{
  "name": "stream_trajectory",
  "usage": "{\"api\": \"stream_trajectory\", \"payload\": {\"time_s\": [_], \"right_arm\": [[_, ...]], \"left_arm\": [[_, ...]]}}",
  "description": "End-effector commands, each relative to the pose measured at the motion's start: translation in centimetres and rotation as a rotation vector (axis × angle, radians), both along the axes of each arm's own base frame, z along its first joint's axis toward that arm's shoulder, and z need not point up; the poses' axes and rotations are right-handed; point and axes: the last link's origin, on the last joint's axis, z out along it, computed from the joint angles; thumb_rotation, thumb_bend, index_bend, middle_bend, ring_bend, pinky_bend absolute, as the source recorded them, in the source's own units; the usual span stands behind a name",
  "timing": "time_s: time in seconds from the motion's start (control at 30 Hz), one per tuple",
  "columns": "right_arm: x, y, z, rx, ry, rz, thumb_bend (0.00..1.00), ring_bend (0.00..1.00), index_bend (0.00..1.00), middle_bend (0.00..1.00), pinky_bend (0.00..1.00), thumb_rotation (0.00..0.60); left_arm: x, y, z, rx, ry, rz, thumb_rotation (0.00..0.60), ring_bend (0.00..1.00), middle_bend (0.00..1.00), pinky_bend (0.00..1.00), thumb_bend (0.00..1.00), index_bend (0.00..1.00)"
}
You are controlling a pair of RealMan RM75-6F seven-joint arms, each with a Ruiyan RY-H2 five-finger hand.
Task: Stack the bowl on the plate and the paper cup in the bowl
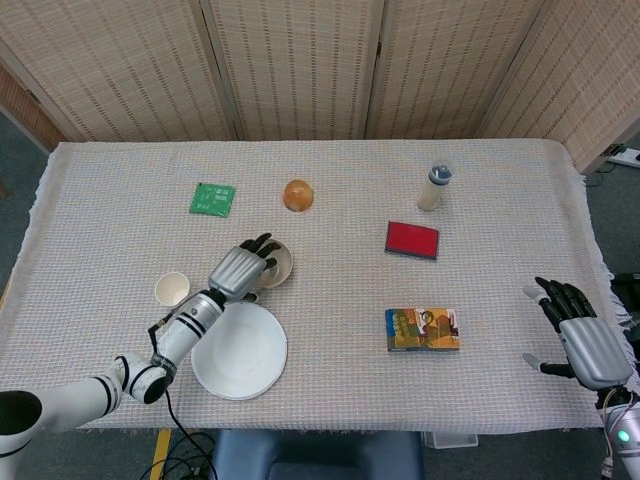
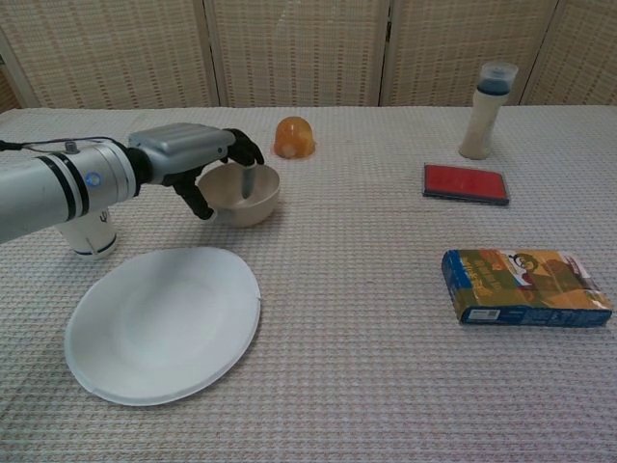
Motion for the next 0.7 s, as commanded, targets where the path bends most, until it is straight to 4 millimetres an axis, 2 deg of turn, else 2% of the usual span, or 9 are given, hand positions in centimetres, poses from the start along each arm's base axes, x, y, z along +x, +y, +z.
{"api": "stream_trajectory", "payload": {"time_s": [0.03, 0.37, 0.7], "right_arm": [[0.0, 0.0, 0.0, -0.003, 0.001, -0.001, 0.15, 0.0, 0.09, 0.03, 0.0, 0.6], [0.0, 0.0, 0.0, -0.014, 0.0, 0.001, 0.15, 0.0, 0.1, 0.03, 0.0, 0.6], [0.2, -0.2, -0.2, -0.01, 0.003, 0.011, 0.15, 0.0, 0.1, 0.03, 0.0, 0.6]], "left_arm": [[-0.3, 0.0, -0.1, -0.006, 0.001, 0.005, 0.6, 0.04, 0.19, 0.24, 0.34, 0.49], [-1.2, -0.3, -0.3, -0.019, -0.011, 0.023, 0.6, 0.04, 0.21, 0.24, 0.37, 0.53], [-2.1, -0.2, -0.7, 0.003, -0.032, 0.033, 0.6, 0.04, 0.22, 0.24, 0.44, 0.56]]}}
